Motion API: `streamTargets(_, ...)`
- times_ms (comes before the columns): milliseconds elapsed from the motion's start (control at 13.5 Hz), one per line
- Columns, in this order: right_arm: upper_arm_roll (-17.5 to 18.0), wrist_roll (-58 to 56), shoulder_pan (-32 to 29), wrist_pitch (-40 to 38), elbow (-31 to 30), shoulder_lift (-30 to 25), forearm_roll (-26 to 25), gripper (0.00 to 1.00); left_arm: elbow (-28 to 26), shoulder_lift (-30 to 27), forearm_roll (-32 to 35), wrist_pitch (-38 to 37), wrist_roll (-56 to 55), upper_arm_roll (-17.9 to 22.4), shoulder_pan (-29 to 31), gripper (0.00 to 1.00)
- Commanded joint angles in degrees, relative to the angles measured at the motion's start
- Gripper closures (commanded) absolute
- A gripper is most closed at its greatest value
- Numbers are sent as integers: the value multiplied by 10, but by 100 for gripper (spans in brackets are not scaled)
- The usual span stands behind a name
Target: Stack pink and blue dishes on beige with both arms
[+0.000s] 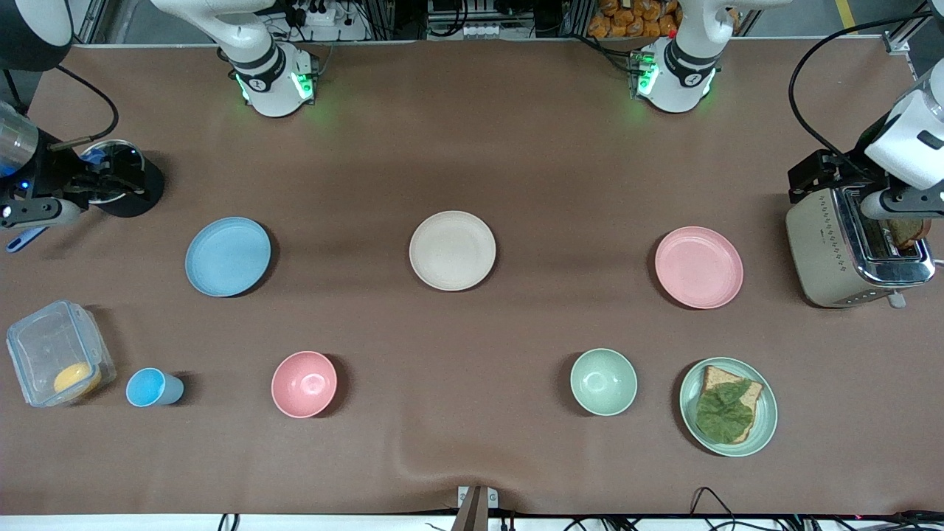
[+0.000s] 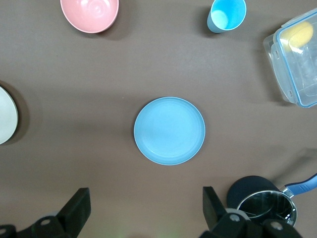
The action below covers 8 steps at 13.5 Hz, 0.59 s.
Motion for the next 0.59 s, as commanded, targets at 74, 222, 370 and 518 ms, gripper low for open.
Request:
streamTargets(74,-6,2,5,-9,5,-4,1,0,6,-4,-10,-12,13,0,-2,0)
streamTargets(222,-5,2,7,-10,6,-4,1,0,6,-3,-10,-12,10,1,-3,0)
streamTargets(370,-5,2,6,-10,6,-4,1,0,6,-4,-11,-11,13,1,0,0)
streamTargets(518,-5,2,7,-10,6,-4,1,0,-1,-3,-11,-8,13,1,2,0)
